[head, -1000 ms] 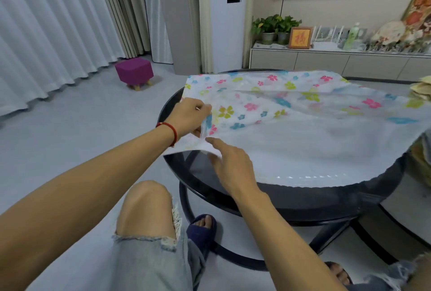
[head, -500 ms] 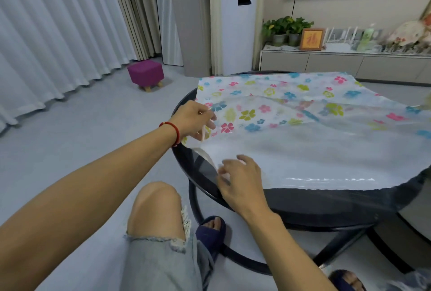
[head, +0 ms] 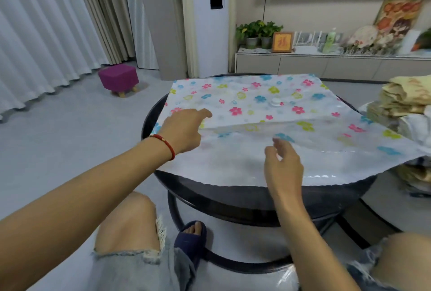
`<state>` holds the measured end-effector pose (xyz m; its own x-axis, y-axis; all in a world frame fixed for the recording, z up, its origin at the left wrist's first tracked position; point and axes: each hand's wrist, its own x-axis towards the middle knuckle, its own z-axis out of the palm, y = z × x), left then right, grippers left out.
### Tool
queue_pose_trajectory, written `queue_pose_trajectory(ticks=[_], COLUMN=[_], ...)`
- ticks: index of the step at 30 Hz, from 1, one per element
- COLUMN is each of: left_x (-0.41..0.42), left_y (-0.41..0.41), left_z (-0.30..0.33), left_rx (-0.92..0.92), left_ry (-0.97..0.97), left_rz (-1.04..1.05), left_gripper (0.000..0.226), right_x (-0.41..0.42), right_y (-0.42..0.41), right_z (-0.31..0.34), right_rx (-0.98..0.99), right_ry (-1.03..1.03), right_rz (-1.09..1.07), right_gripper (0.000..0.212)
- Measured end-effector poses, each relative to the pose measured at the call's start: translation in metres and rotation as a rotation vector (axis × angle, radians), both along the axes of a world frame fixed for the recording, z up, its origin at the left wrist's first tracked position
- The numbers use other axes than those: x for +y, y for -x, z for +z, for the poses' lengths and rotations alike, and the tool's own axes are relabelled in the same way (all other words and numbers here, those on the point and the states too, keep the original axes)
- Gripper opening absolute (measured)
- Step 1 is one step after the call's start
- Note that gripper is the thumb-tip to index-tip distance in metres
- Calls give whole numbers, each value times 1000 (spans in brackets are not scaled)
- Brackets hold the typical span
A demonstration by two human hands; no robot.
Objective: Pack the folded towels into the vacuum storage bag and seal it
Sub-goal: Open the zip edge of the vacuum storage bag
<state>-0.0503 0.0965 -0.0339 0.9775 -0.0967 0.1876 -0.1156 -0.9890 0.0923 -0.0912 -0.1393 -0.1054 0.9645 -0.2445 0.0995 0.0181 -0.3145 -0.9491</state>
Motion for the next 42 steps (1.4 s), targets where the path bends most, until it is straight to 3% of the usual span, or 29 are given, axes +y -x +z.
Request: queue_pose_trajectory(ticks=[3,5,8,15,19,21,23,25,27,31,36,39,42], left_x=[-59,-98,-141,-141,-130,-127,-126,-127,-127,-120,-110,-113,-112], left_y=[-10,-20,-41,-86,-87,-86,-87,-89,-94,-108,-121,-119,-113], left_z=[-10,-19,-24,11,20,19,18,19,21,38,69,84,96], left_rx=[-30,-20,31,90,104,105,67,0,-47,23,71,128,129], left_ry=[-129,-162,-157,-134,-141,-92,-153,-287,-306,-253,-363,-296,-263], left_rz=[-149,-254,-405,-420,-526,-603,-701,-767,-717,-536,-387,-365,-315], left_gripper=[60,57,57,70,101,106,88,56,47,71,114,119,120], right_x=[-58,-70,-77,-104,-123,-137,-150,-155,-151,-135,-130,-118,-114], right_y=[-15,-17,-21,-48,-46,-42,-39,-39,-39,-39,-45,-51,-51], right_z=[-7,-17,-38,-42,-35,-29,-24,-22,-24,-31,-29,-28,-39], right_rx=[263,367,288,155,145,156,178,180,151,140,210,91,116], right_ry=[638,823,998,1046,1003,923,884,882,901,951,959,1127,1151], right_rz=[17,186,377,646,721,708,685,655,591,516,456,408,483], right_gripper=[56,61,61,61,63,61,56,53,52,59,66,73,78])
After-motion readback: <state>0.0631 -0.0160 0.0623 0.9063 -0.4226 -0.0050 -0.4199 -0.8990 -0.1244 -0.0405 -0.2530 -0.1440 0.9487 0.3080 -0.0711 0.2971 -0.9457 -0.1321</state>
